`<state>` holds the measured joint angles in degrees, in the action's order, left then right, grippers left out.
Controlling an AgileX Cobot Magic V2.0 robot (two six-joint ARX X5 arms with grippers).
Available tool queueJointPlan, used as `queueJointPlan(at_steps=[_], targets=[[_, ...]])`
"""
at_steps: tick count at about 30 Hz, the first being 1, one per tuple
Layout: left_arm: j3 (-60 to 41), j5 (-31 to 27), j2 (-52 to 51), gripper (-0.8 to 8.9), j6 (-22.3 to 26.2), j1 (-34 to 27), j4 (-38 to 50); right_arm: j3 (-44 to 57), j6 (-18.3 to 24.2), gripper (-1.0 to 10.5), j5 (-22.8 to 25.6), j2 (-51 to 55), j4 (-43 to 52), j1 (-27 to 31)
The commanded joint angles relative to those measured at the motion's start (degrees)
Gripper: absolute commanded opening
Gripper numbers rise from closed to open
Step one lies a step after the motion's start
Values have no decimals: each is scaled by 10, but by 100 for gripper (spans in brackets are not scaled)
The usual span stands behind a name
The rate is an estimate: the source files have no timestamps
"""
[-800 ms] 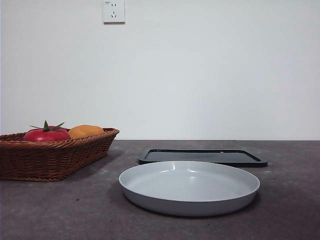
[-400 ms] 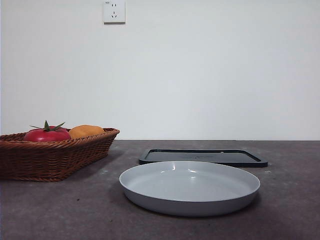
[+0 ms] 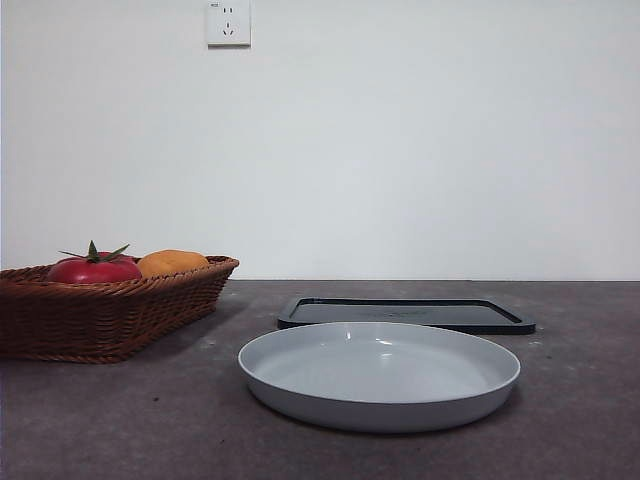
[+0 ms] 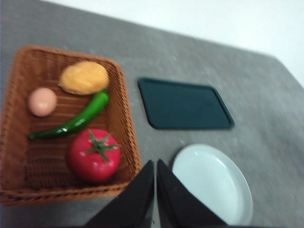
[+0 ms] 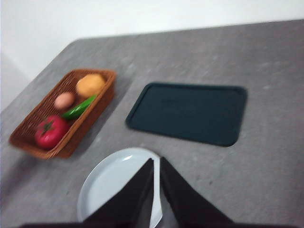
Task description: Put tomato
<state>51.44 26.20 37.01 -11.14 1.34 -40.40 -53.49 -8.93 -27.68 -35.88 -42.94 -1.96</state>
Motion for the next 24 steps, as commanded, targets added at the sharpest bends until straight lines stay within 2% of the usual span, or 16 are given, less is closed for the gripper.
queueJointPlan(at_steps=[1, 7, 13, 18, 24], targets=[[45, 9, 28, 10, 38, 18, -30, -39, 32, 11, -16, -25, -33, -18], [112, 9, 59, 10, 63, 57, -92, -81, 51, 12, -25, -52, -85, -72], [129, 9, 60, 10, 64, 74, -109, -92, 52, 11, -25, -61, -111, -113], [129, 9, 60, 10, 73, 75, -152, -92, 63, 12, -25, -64, -133, -135], [129, 9, 60, 10, 77, 75, -158, -92, 66, 12, -25, -64, -135, -144]])
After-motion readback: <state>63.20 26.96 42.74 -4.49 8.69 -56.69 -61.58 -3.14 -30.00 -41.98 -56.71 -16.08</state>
